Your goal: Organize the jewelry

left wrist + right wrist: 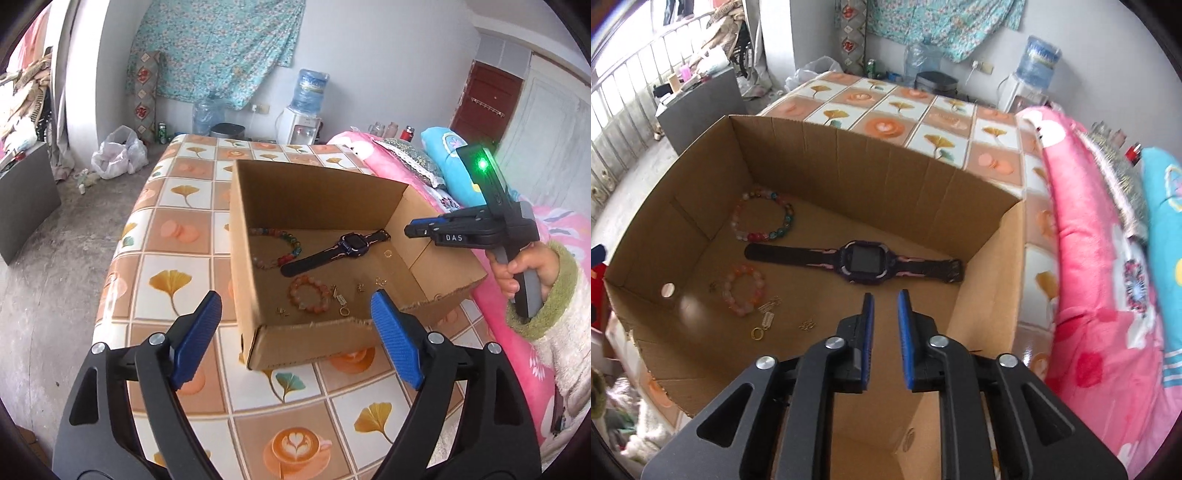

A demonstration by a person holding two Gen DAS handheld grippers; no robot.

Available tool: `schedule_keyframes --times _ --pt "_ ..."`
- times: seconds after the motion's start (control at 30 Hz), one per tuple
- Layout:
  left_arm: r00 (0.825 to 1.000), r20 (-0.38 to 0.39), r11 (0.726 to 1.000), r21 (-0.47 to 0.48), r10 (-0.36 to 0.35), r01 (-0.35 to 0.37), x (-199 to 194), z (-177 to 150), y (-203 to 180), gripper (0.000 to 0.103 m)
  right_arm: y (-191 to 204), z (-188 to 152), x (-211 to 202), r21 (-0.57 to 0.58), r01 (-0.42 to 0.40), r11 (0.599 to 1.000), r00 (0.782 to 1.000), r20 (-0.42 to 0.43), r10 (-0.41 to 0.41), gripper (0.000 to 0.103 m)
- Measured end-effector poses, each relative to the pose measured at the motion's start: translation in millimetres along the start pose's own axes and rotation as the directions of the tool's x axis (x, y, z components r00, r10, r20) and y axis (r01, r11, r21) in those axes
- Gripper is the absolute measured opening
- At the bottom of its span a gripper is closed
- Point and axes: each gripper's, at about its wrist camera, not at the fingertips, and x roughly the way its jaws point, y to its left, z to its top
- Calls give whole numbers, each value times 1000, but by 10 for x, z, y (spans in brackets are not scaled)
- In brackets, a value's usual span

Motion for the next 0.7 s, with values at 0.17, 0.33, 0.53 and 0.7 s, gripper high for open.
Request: schedule_keyframes --times 0.17,0.33,0.53,0.7 --pt "999 33 1000 1 15 -15 -178 -80 -50 82 1 -78 -338 40 -49 998 996 76 46 20" --pt "998 62 999 8 32 -33 -337 -121 -148 86 28 -312 -863 62 -106 992 972 215 90 37" --pt "995 98 999 28 37 -40 -479 -181 -334 90 -46 -717 -1331 133 -172 976 937 328 120 47" --pt "993 111 999 10 36 -38 -522 -213 -397 92 -113 -1076 -1452 210 -213 954 920 372 123 50"
